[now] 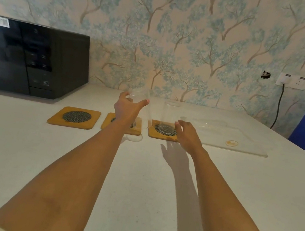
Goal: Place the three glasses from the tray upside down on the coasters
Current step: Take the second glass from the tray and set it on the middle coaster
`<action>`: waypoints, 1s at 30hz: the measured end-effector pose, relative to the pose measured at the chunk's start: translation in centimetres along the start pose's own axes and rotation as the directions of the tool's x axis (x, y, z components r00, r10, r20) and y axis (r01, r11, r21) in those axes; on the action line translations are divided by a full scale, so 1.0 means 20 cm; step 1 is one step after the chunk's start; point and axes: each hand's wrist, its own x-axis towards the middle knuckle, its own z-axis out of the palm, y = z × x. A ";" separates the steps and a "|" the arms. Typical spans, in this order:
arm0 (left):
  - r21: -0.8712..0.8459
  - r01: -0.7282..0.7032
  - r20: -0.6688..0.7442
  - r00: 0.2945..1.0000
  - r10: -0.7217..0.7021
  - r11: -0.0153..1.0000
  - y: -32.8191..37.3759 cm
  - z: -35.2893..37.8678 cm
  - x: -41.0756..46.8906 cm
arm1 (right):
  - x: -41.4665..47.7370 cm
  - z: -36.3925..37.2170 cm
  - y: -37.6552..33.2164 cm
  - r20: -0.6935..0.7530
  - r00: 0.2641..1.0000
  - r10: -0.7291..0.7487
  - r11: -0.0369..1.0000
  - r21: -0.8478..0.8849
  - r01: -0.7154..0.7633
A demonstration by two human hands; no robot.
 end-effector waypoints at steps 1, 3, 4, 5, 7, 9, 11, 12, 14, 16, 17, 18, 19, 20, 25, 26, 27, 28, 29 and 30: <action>0.022 -0.017 0.004 1.000 0.017 1.000 -0.01 -0.02 0.01 | 0.00 0.02 0.01 -0.006 0.999 0.031 0.995 -0.099 -0.032; 0.052 -0.042 0.012 0.999 0.041 0.998 -0.03 -0.06 0.04 | -0.01 0.07 0.04 -0.023 0.997 0.075 0.967 -0.243 -0.078; 0.060 -0.047 0.017 0.999 0.047 0.997 -0.04 -0.08 0.05 | -0.01 0.10 0.06 -0.038 0.996 0.081 0.949 -0.304 -0.088; 0.068 -0.050 0.022 0.999 0.049 0.996 -0.05 -0.09 0.06 | -0.01 0.12 0.07 -0.052 0.995 0.085 0.929 -0.357 -0.098; 0.081 -0.055 0.023 0.998 0.054 0.995 -0.07 -0.11 0.09 | -0.01 0.16 0.09 -0.076 0.992 0.105 0.927 -0.353 -0.125; 0.087 -0.056 0.021 0.998 0.054 0.995 -0.08 -0.11 0.12 | -0.01 0.17 0.09 -0.075 0.990 0.123 0.940 -0.311 -0.140; 0.095 -0.054 0.018 0.998 0.053 0.994 -0.09 -0.11 0.15 | -0.01 0.20 0.10 -0.072 0.991 0.117 0.932 -0.335 -0.135; 0.098 -0.055 0.017 0.998 0.054 0.994 -0.10 -0.11 0.16 | 0.00 0.21 0.11 -0.074 0.991 0.109 0.927 -0.354 -0.128; 0.098 -0.057 0.015 0.998 0.055 0.994 -0.11 -0.10 0.19 | 0.01 0.22 0.12 -0.080 0.991 0.104 0.919 -0.373 -0.127; 0.108 -0.060 0.018 0.998 0.058 0.992 -0.12 -0.09 0.21 | 0.02 0.23 0.14 -0.095 0.990 0.106 0.915 -0.380 -0.135; 0.112 -0.060 0.020 0.998 0.058 0.992 -0.12 -0.08 0.22 | 0.03 0.24 0.14 -0.104 0.988 0.111 0.914 -0.380 -0.143; 0.112 -0.057 0.022 0.998 0.055 0.992 -0.12 -0.08 0.23 | 0.03 0.24 0.14 -0.114 0.987 0.115 0.913 -0.379 -0.150; 0.111 -0.054 0.023 0.998 0.052 0.992 -0.13 -0.08 0.24 | 0.03 0.25 0.15 -0.122 0.985 0.120 0.912 -0.378 -0.158; 0.111 -0.052 0.021 0.999 0.050 0.992 -0.13 -0.07 0.25 | 0.03 0.26 0.15 -0.130 0.984 0.122 0.912 -0.377 -0.163; 0.154 -0.054 0.009 0.999 0.053 0.987 -0.16 -0.06 0.28 | 0.04 0.27 0.16 -0.163 0.980 0.116 0.904 -0.391 -0.173; 0.160 -0.051 0.006 0.999 0.051 0.986 -0.16 -0.06 0.28 | 0.03 0.27 0.16 -0.167 0.979 0.113 0.901 -0.398 -0.172; 0.165 -0.048 0.004 0.999 0.048 0.985 -0.16 -0.06 0.29 | 0.03 0.28 0.17 -0.171 0.979 0.108 0.899 -0.404 -0.170; 0.169 -0.046 0.001 0.999 0.046 0.985 -0.17 -0.06 0.29 | 0.03 0.28 0.17 -0.174 0.979 0.104 0.896 -0.411 -0.168; 0.172 -0.044 0.000 0.999 0.045 0.984 -0.17 -0.06 0.29 | 0.03 0.28 0.17 -0.176 0.979 0.102 0.894 -0.416 -0.167; 0.174 -0.044 -0.001 0.999 0.045 0.984 -0.18 -0.06 0.29 | 0.03 0.28 0.17 -0.178 0.979 0.100 0.891 -0.422 -0.167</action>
